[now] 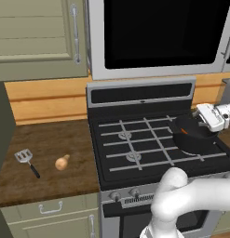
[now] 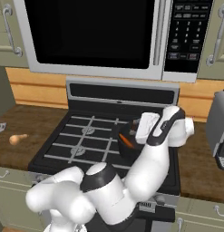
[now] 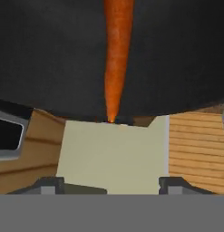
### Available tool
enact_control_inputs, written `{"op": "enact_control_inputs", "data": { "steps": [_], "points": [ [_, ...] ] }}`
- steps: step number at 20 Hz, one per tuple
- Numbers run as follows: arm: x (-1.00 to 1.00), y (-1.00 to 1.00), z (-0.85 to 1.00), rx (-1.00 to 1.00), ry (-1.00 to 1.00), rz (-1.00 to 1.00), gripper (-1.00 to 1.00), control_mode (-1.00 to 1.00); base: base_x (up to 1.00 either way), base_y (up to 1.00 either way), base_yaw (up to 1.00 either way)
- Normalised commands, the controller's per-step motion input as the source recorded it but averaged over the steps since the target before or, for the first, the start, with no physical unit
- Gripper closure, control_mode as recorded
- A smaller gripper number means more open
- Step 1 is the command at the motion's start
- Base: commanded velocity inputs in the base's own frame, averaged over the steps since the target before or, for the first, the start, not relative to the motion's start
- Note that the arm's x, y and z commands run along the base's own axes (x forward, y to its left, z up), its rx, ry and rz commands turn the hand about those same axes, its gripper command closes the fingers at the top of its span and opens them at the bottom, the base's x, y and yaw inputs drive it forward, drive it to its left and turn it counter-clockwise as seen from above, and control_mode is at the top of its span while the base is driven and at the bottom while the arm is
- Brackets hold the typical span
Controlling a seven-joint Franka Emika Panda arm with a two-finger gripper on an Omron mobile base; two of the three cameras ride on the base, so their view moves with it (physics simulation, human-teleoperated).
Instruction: Put the squash and carrot in the pot. Retrieve the spatula and lightly stir the vegetables in the pot.
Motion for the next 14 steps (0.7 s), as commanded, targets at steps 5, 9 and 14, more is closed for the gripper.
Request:
{"op": "enact_control_inputs", "data": {
  "steps": [5,9,14],
  "points": [
    [-0.93,0.69,0.64,-0.15,0.00,-0.03,-1.00,-1.00,0.00,0.00,0.00],
    [-1.00,1.00,0.09,-0.37,-0.01,-0.04,-1.00,-1.00,0.00,0.00,0.00],
    [-0.98,1.00,0.08,-0.41,-0.11,0.00,-1.00,-1.00,0.00,0.00,0.00]
  ]
}}
